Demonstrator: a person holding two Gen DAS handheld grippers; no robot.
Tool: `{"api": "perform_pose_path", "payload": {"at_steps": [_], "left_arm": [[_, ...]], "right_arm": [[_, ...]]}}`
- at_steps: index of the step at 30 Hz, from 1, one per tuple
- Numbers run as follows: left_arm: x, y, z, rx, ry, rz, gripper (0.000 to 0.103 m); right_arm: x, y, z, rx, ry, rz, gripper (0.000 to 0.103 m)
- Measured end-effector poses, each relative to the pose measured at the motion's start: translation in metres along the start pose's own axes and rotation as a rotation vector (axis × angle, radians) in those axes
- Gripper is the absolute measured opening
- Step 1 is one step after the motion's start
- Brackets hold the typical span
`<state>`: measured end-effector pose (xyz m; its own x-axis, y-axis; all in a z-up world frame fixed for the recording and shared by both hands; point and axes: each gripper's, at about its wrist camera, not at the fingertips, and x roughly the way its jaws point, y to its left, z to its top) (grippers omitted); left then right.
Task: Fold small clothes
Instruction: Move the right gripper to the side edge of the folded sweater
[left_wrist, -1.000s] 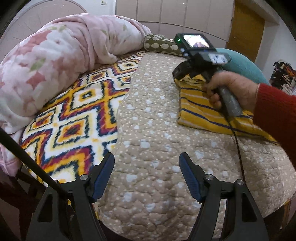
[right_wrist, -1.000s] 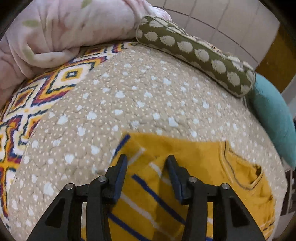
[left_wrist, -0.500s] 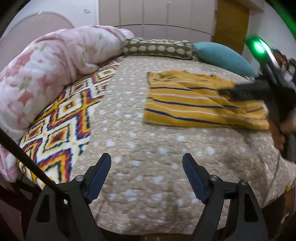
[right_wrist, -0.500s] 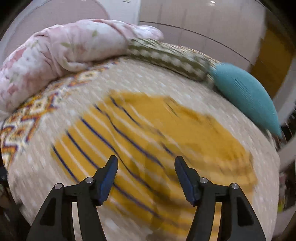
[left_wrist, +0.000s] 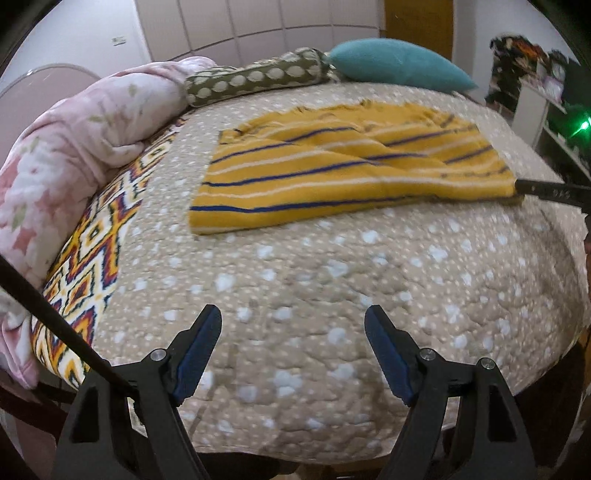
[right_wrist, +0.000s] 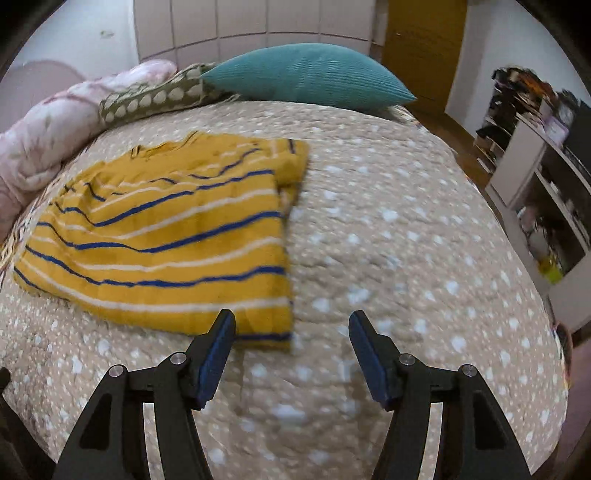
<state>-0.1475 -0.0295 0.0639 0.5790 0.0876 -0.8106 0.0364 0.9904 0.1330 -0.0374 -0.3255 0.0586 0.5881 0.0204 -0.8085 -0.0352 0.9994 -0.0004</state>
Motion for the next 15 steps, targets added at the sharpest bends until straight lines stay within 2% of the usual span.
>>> {"api": "perform_pose_path", "payload": {"at_steps": [10,15], "left_arm": [[0.021,-0.029,-0.006,0.073,0.064,0.007,0.079],[0.029,-0.033,-0.009,0.073,0.084,0.004,0.079]], "right_arm": [[-0.005,-0.025,-0.026,0.129,-0.034,0.076,0.069],[-0.028,-0.017,-0.013,0.141,-0.141,0.115,0.069]]}}
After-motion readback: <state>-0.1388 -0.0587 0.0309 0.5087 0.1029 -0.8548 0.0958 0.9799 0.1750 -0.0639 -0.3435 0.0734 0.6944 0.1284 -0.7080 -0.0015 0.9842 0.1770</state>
